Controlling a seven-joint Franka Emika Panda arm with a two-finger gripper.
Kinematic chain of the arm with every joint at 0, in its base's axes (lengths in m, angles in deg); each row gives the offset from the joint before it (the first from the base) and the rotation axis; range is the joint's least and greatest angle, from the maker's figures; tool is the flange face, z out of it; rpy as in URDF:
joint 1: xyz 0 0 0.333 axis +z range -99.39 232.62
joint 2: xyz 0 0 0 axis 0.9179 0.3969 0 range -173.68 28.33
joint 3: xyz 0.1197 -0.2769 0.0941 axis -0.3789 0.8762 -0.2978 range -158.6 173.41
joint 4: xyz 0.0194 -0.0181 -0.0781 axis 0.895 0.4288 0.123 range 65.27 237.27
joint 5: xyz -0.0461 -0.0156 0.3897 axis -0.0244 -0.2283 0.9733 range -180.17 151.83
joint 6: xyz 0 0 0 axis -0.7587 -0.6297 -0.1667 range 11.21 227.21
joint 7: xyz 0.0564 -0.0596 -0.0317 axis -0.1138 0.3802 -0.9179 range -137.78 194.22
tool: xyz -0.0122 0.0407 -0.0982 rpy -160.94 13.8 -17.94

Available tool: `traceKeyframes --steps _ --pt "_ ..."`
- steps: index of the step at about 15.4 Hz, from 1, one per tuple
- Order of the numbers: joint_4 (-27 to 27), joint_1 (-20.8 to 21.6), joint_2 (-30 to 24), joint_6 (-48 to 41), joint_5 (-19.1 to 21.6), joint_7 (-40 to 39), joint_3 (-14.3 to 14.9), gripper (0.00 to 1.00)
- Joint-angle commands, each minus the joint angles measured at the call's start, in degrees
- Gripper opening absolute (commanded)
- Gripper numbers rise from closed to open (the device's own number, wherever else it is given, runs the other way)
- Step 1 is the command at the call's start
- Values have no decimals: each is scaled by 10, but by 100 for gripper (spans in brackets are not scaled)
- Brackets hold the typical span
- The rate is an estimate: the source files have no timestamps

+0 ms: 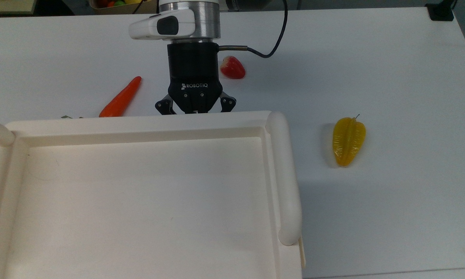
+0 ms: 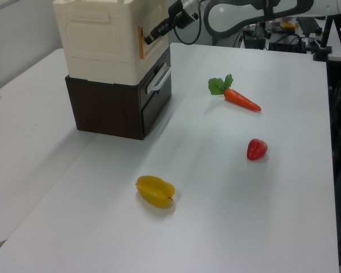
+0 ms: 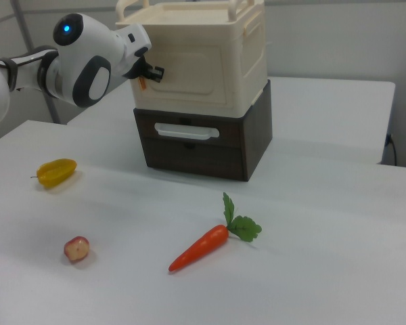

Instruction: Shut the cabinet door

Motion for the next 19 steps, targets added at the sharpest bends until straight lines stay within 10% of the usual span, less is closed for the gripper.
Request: traceKeyframes --steps 1,8,10,12,15,19 --pt "21 4 -57 -98 0 9 1 0" --pt "19 -23 -164 -519 -41 45 13 16" --pt "23 -25 -187 -611 -97 90 11 41" --pt "32 -21 -194 -669 -128 149 11 100" --pt "44 -19 -208 -693 -172 231 4 100" --pt "65 -37 -210 -687 -172 135 10 100"
